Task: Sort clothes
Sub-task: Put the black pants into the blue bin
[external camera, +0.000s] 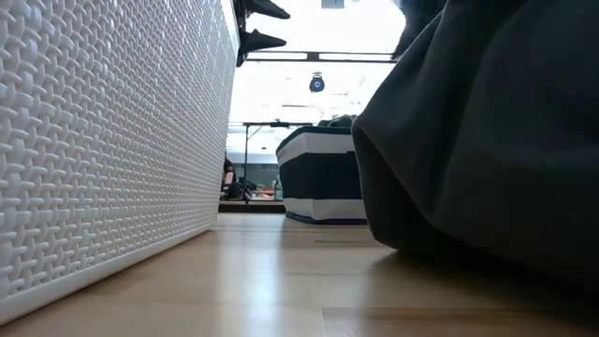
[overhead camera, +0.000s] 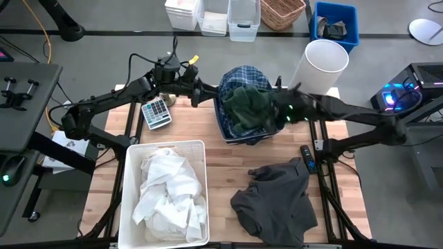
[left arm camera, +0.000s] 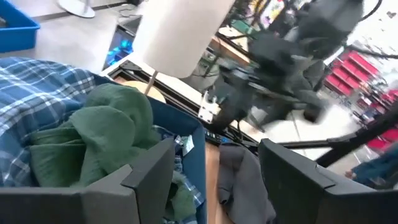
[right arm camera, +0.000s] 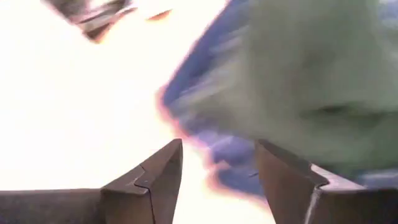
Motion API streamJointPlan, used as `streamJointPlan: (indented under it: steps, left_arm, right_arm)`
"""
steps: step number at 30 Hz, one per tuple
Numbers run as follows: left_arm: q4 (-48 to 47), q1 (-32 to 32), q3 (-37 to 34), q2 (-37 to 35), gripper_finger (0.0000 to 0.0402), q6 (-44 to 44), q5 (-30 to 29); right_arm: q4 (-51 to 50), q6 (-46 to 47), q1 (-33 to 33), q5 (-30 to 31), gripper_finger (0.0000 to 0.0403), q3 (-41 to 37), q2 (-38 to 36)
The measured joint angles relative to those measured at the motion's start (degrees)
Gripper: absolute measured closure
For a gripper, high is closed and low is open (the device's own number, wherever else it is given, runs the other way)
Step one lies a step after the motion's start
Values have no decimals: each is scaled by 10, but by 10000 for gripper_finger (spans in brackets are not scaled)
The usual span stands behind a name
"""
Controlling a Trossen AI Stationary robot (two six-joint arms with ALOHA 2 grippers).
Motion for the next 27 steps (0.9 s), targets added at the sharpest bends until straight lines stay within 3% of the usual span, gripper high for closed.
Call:
streamJointPlan:
  steps: [2, 4, 8, 12, 20, 27]
  left_arm:
    - [0, -2, 0, 0, 182, 10, 18]
    - [0, -5, 0, 0, 182, 14, 28]
    - [1, -13, 0, 0, 182, 15, 30]
    - [1, -17, 0, 0, 182, 19, 28]
    - [1, -19, 0, 0, 182, 19, 28]
    - [0, -19, 0, 0, 182, 19, 27]
  right_arm:
    - [-31, 35, 58, -54, 208, 18, -9]
    - [-85, 80, 138, -62, 208, 33, -10]
    - [-121, 159, 322, -19, 208, 37, 24]
    - [-120, 130, 429, 21, 208, 37, 110]
    - [-120, -6, 449, 2, 208, 43, 277]
    - [-58, -44, 441, -33, 208, 22, 428]
